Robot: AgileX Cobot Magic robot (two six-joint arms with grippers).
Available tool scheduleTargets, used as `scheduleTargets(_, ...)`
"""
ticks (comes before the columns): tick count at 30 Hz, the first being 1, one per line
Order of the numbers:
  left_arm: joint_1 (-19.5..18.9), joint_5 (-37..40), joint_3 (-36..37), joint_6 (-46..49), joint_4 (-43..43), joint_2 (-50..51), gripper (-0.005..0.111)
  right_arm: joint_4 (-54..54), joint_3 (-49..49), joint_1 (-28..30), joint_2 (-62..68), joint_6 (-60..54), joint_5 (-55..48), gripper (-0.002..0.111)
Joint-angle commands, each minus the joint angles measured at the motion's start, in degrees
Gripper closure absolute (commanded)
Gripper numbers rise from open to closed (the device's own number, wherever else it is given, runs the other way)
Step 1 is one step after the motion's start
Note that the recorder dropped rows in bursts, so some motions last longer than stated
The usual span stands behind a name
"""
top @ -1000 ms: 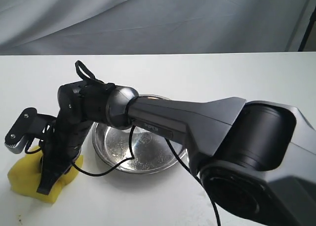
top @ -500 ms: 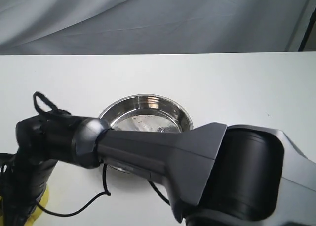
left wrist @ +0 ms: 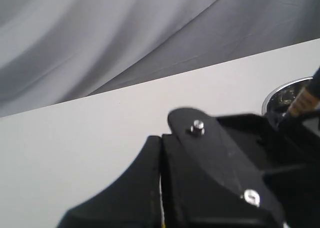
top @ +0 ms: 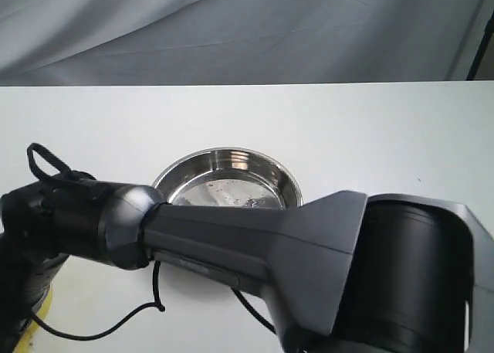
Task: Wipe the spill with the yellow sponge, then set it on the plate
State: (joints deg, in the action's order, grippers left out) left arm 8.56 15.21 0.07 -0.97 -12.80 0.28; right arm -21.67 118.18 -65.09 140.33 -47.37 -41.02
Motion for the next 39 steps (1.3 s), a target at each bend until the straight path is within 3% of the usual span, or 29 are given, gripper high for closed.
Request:
scheduleTargets(1,0.0,0.0,-0.1,-0.3,0.3,-0.3,0.107,0.8,-0.1,1.2,-3.5,-0.4,-0.4,0.108)
scheduleTargets(9,0.0,0.0,-0.1,-0.3,0.3,-0.3,0.107,-4.9,-0.8,5.8,-6.8,0.2,-3.4,0.108)
scheduleTargets(14,0.0,0.0,-0.1,-0.3,0.3,-0.3,0.107,-9.6,-6.2,9.6,-10.3,0.2,-1.9,0.108)
scheduleTargets(27,0.0,0.0,-0.1,-0.3,0.3,-0.3,0.107,-8.7,-39.3,11.3,-34.3,-0.9,17.6,0.108)
scheduleTargets(39,0.0,0.0,-0.1,-0.3,0.3,-0.3,0.107,-9.6,-65.0,14.0,-50.2,-0.3,42.2,0.108)
